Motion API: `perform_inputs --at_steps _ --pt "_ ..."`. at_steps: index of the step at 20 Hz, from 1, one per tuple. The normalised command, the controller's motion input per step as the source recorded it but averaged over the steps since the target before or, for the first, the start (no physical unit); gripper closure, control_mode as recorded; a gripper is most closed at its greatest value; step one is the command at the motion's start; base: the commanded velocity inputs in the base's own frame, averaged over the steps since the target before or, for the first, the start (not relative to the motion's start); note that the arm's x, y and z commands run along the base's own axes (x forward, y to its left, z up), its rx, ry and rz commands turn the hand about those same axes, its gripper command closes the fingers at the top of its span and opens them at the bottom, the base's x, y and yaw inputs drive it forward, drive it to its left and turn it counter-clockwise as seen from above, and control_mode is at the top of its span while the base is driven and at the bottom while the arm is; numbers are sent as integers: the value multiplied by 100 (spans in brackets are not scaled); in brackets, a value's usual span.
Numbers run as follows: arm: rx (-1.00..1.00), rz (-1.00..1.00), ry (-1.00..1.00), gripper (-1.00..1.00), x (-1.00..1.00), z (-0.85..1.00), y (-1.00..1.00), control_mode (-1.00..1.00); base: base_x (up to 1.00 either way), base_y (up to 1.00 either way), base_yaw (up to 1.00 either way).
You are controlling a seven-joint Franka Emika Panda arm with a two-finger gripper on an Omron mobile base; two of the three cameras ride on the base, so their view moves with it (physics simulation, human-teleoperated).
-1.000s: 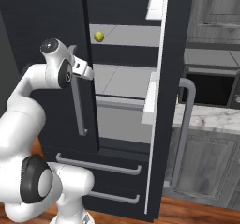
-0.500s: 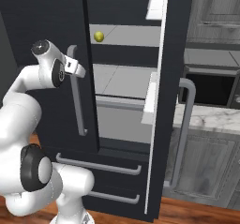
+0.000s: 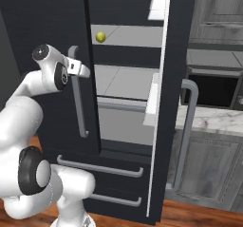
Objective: Retrieve a lemon from the fridge and place it on the cutting board with the fish.
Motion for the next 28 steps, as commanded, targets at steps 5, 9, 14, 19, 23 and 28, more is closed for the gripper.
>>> perform_inputs --at_steps 5,9,14,19,23,28 --pt "0 5 -18 -100 43 -9 -6 -100 0 0 0" --pt "3 6 -15 100 28 -7 2 -100 0 0 0" --pt "1 0 -1 100 3 -4 14 -100 0 0 0" --pt "0 0 0 100 -6 0 6 -100 0 0 0" --pt "-2 -2 0 100 -74 5 28 -100 0 0 0" --pt "-5 -15 0 100 -100 3 48 -100 0 0 0"
